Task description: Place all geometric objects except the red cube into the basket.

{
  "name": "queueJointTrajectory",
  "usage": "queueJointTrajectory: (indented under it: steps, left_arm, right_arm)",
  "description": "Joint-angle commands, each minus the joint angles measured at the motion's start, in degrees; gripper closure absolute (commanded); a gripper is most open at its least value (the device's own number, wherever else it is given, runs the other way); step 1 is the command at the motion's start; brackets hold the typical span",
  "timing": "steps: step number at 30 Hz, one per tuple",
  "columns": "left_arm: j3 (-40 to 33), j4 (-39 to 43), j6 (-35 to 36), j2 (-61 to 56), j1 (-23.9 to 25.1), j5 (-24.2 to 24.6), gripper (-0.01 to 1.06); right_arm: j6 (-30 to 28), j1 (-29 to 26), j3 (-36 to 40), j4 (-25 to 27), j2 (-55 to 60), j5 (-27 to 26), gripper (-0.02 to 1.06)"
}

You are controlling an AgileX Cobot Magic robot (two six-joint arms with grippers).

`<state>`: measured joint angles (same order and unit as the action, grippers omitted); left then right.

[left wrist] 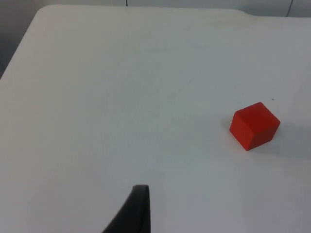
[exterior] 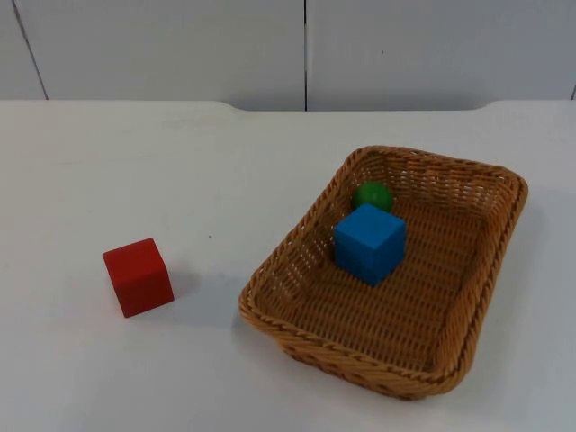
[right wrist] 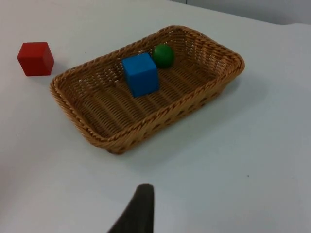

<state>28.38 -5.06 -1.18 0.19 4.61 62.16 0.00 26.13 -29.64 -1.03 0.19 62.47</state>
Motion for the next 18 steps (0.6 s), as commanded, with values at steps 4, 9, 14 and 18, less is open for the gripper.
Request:
queueJointTrajectory:
  steps: [4,9,14,18]
  left_arm:
    - [-0.3,-0.9,-1.2,-0.2,0.2,-0.8,0.00]
    - [-0.3,-0.9,-1.2,-0.2,0.2,-0.8,0.00]
    - [-0.3,-0.9,-1.2,-0.2,0.2,-0.8,0.00]
    - [-0.3,-0.9,-1.2,-0.2,0.2,-0.8,0.00]
  right_arm:
    - [-0.8,-0.2,0.1,-0.1,-0.2,-0.7,-0.01]
    - [-0.7,-0.2,0.1,-0.2,-0.2,-0.7,-0.01]
    - [-0.7,-0.2,0.1,-0.2,-0.2,-0.7,-0.01]
    - [-0.7,-0.2,0.1,-0.2,-0.2,-0.7,-0.01]
